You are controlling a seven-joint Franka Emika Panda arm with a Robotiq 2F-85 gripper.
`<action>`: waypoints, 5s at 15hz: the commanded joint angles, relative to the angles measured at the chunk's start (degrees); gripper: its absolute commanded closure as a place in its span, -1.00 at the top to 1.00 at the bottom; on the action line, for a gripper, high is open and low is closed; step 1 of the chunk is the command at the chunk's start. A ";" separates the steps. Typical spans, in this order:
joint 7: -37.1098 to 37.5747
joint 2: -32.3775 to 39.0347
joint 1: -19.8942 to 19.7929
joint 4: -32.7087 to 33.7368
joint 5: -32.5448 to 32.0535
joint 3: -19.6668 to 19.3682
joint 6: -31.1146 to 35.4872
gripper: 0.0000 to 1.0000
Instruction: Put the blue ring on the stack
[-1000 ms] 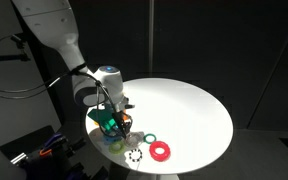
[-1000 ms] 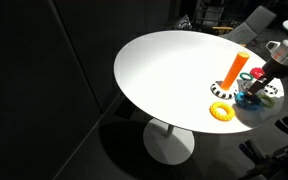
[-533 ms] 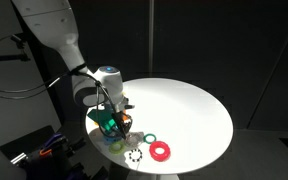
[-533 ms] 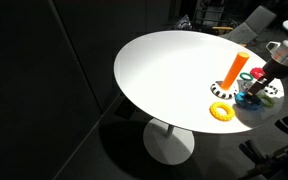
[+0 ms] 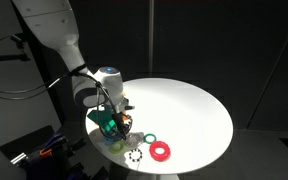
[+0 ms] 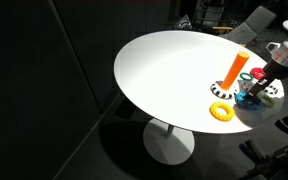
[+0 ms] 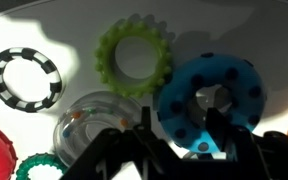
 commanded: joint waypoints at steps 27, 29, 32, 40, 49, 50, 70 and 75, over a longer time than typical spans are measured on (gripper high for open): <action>5.53 -26.92 10.12 -0.25 3.63 -9.71 -26.76 -0.78; 6.82 -28.75 11.09 0.07 3.59 -10.49 -27.94 -0.78; 8.69 -31.14 12.16 0.55 3.66 -11.22 -29.04 -0.78; 14.77 -31.31 13.47 3.71 3.08 -11.48 -28.94 -0.78; 18.71 -28.37 13.55 9.23 0.30 -11.10 -30.82 -0.79; 18.46 -28.32 13.47 9.77 0.11 -11.32 -31.72 -0.79; 19.20 -18.25 13.90 18.82 -2.01 -10.83 -36.97 -0.79; 19.18 -17.09 14.04 19.30 -2.01 -10.42 -37.38 -0.78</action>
